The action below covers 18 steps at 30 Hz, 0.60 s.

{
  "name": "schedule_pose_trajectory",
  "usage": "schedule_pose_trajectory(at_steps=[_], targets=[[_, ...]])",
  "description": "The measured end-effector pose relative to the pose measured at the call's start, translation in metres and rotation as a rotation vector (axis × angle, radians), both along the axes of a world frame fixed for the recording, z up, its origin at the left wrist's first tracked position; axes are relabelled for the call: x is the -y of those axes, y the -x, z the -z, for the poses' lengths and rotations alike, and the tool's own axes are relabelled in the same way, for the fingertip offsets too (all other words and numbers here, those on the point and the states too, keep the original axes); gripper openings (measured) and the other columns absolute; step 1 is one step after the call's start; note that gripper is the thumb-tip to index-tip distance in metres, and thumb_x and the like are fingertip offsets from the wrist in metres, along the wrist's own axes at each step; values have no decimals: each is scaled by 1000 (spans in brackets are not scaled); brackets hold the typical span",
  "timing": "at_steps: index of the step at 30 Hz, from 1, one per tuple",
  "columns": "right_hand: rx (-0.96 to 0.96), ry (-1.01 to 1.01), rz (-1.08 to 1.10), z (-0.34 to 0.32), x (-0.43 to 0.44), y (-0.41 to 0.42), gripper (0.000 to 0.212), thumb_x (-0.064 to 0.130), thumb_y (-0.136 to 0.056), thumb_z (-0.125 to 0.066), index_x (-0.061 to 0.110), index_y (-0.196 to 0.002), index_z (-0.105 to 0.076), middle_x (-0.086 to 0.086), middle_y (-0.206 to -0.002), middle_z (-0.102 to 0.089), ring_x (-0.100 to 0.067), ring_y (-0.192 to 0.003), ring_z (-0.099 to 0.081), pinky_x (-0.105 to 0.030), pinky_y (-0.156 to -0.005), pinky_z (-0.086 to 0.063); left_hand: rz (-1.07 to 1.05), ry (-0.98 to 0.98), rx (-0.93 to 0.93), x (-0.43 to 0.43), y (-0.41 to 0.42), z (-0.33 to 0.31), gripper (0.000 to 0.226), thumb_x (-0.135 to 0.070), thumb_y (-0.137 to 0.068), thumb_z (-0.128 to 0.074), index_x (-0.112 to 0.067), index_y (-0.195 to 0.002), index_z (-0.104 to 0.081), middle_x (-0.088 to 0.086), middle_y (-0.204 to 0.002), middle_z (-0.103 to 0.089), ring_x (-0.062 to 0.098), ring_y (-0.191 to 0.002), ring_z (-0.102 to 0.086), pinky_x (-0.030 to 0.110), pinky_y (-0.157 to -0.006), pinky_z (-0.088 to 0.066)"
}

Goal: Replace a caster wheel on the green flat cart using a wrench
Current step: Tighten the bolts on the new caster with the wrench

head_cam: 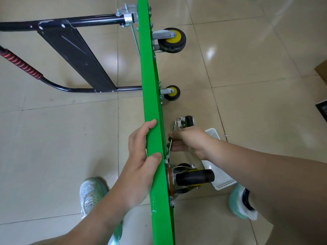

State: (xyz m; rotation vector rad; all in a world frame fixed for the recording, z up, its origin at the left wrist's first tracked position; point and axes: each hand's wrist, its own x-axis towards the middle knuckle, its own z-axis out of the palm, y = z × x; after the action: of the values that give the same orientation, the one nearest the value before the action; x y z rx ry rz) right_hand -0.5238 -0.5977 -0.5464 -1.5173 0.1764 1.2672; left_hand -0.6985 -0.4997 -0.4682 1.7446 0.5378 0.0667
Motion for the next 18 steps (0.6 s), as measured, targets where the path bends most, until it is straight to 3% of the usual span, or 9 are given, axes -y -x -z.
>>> schedule_pose_trajectory(at_steps=[4, 6, 11, 15, 18], targets=[[185, -99, 66, -31, 2, -20, 8, 6, -90, -72, 1, -96, -69, -13, -83, -76, -31, -79, -75, -44, -80, -61, -9, 6, 1, 1, 1, 0, 67, -26, -88, -43, -71, -135, -28, -29, -146, -28, -15, -136, -33, 4, -102, -32], [278, -169, 52, -53, 4, -16, 4, 4, -88, -73, 5, -92, -71, -11, -82, -77, -32, -81, -76, -40, -77, -62, -10, -3, 4, 2, 0, 1, 66, -29, -88, -43, -71, -137, -28, -30, -146, -27, -14, -138, -31, 7, -107, -31], [439, -337, -74, -86, 20, 11, 23, -3, -80, -77, 16, -92, -73, -4, -83, -78, -18, -81, -75, -31, -75, -62, -22, -26, 15, 3, 0, 1, 65, -49, -79, -40, -66, -140, -26, -31, -146, -27, -12, -142, -28, 12, -115, -28], [445, -376, -65, -86, 32, 26, 27, -9, -77, -77, 13, -91, -73, -5, -84, -78, -14, -80, -74, -27, -79, -60, -45, -22, 36, 4, 2, 6, 68, -46, -80, -42, -64, -144, -29, -20, -153, -31, 1, -147, -32, 42, -125, -28], [452, -378, -57, -85, 35, 34, 26, -10, -75, -79, 11, -90, -73, -5, -85, -78, -15, -80, -74, -28, -80, -60, -57, -25, 44, 3, 3, 8, 68, -45, -81, -43, -62, -146, -30, -15, -155, -32, 9, -148, -33, 51, -124, -28]])
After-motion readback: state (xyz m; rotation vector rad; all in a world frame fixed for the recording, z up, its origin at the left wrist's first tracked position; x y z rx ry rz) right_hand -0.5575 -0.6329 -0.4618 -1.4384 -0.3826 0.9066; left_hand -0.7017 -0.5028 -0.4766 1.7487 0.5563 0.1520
